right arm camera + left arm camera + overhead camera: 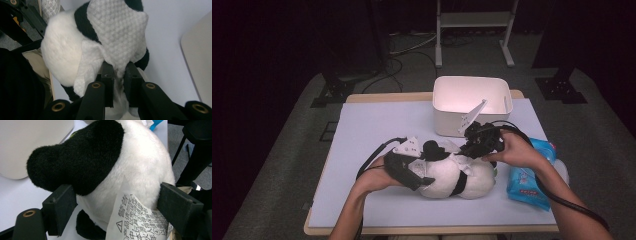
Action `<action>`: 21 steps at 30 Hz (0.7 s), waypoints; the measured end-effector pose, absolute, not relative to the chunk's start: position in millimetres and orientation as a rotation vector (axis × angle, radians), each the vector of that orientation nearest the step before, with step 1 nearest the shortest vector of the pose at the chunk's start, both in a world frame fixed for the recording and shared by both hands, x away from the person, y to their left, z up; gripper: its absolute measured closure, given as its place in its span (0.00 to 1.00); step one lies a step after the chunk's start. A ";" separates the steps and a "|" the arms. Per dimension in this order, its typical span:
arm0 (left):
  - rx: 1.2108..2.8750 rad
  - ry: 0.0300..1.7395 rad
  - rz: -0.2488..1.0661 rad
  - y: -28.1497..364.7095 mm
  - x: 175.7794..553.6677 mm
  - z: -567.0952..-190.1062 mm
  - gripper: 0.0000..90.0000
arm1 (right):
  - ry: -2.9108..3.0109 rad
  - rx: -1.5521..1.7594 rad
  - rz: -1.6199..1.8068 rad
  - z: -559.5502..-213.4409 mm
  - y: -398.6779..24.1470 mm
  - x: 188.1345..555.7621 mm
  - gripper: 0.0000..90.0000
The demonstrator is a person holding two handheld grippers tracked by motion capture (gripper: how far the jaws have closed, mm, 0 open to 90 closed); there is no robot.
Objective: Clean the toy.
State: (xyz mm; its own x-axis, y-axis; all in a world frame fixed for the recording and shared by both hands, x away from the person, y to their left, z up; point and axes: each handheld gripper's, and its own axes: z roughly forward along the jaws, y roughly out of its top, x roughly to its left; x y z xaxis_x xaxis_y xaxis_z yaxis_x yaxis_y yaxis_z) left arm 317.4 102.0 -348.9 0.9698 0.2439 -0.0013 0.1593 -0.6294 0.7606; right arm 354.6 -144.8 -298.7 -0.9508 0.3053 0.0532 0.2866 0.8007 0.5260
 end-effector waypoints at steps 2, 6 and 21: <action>2.260 0.282 0.129 101.2 316.6 -348.5 0.19 | 2.945 0.470 0.856 -294.9 -141.7 354.9 0.88; 2.266 0.270 0.135 100.5 315.9 -347.3 0.19 | 2.945 0.455 0.857 -289.0 -135.5 355.9 0.88; 2.263 0.243 0.157 94.6 310.1 -342.9 0.19 | 2.962 0.437 0.897 -278.8 -113.4 368.1 0.88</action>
State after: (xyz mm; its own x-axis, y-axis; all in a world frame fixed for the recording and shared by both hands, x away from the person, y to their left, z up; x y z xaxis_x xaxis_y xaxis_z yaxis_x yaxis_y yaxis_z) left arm 310.1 94.6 -342.9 0.9735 0.2265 0.0324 0.1221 -0.6339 0.7637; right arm 368.1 -113.4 -278.8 -0.9607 0.2697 0.0651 0.2605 0.7962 0.5460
